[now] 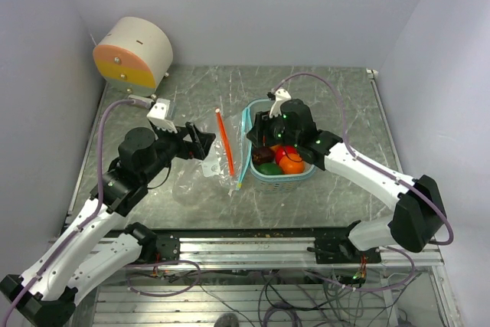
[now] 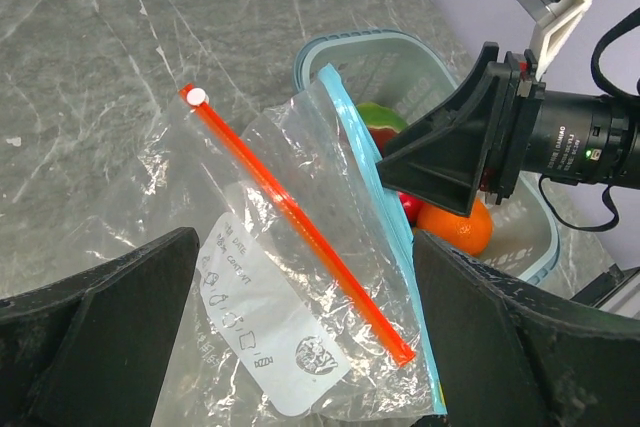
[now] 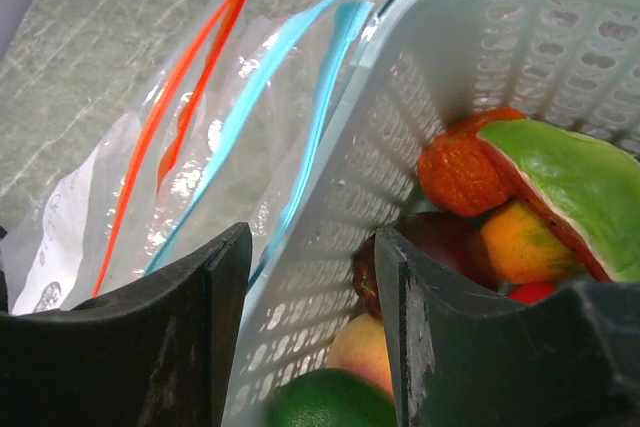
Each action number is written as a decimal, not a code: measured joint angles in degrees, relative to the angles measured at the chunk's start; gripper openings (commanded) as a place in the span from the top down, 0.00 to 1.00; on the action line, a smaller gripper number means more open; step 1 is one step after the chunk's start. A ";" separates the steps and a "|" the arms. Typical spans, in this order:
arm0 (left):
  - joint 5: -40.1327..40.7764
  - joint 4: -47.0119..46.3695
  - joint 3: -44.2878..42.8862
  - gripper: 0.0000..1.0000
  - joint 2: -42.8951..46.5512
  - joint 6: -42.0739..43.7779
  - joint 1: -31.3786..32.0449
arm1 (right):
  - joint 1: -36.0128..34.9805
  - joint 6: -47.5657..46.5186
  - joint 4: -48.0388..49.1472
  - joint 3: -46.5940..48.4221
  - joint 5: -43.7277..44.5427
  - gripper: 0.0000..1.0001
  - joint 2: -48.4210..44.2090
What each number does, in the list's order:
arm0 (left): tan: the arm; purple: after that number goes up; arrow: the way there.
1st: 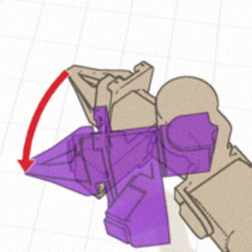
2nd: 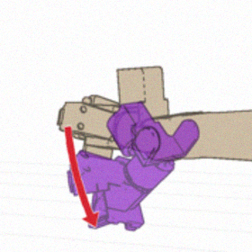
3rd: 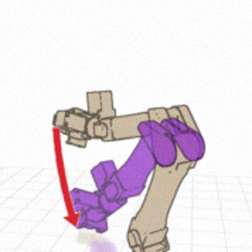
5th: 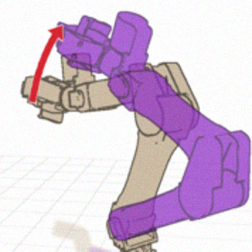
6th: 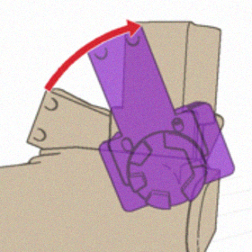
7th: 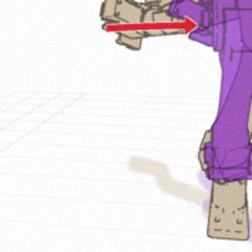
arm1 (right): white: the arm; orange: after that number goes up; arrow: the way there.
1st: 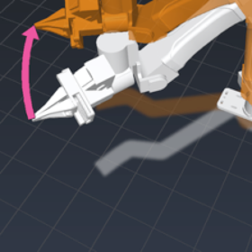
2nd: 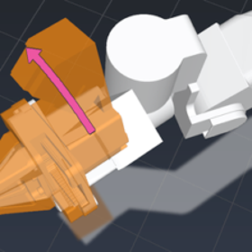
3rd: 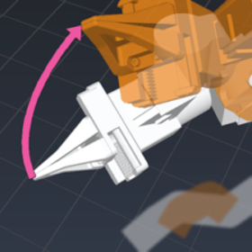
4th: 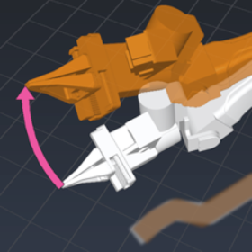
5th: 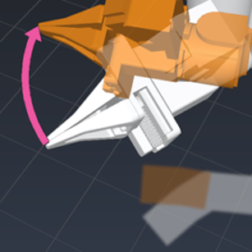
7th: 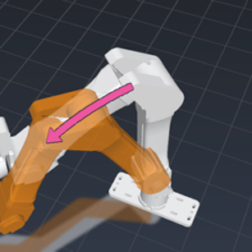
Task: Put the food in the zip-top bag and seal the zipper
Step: Pick up the zipper food storage bag at the center of the board, then open the zipper of the food storage bag at the center of the board.
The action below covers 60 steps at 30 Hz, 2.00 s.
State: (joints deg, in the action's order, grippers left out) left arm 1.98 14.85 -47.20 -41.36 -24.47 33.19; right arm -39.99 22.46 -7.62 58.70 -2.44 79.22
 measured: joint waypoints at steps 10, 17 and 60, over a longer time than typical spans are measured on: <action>-1.09 -0.52 0.00 0.04 -2.12 -0.04 0.00 | 0.00 0.04 3.52 0.50 -3.15 0.80 2.21; -2.27 -1.97 0.00 0.09 -3.85 -0.04 -0.02 | 0.00 0.11 3.52 1.07 -4.94 1.00 3.21; 0.72 -4.42 -5.40 0.07 -19.39 -3.93 9.38 | -10.93 0.72 1.79 13.90 11.87 1.00 4.00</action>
State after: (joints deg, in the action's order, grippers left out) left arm 2.70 10.44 -52.60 -60.75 -28.40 42.57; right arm -50.92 23.18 -5.82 72.60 9.43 83.22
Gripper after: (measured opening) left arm 0.959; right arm 0.009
